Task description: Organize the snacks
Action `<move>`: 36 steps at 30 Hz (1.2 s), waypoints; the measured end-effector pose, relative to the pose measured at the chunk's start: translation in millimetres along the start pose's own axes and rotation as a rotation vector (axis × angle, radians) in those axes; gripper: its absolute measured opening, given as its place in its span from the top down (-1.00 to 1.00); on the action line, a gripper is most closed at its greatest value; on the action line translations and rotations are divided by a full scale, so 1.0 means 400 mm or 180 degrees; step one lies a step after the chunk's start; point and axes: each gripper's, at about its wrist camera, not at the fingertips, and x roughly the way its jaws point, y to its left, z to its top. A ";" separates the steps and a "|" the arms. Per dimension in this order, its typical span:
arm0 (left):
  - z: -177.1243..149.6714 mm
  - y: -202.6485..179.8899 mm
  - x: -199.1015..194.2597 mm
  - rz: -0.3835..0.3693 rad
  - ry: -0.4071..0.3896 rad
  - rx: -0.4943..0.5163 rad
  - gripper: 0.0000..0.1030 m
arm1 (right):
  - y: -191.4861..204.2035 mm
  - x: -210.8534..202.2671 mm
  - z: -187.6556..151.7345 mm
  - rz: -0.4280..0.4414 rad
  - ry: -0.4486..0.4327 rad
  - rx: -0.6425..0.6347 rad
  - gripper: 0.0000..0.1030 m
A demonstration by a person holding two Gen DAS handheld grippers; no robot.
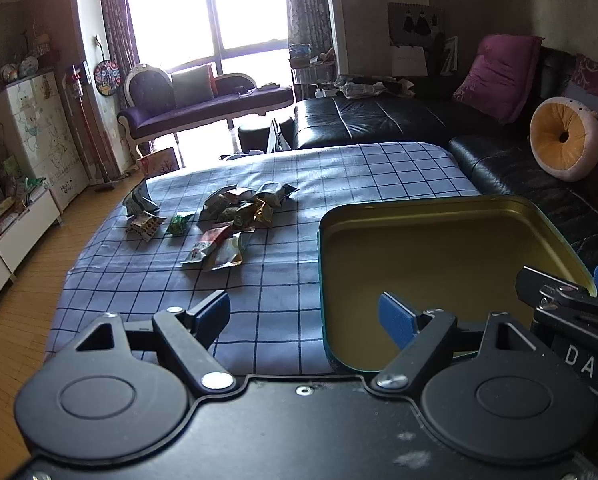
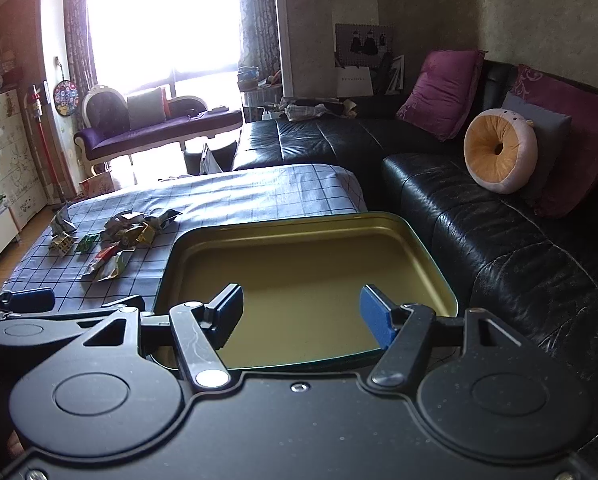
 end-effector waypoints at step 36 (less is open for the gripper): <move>0.111 0.271 0.276 -0.0117 0.0414 -0.0695 -0.51 | 0.196 0.260 0.078 0.0433 0.0644 0.0183 -0.09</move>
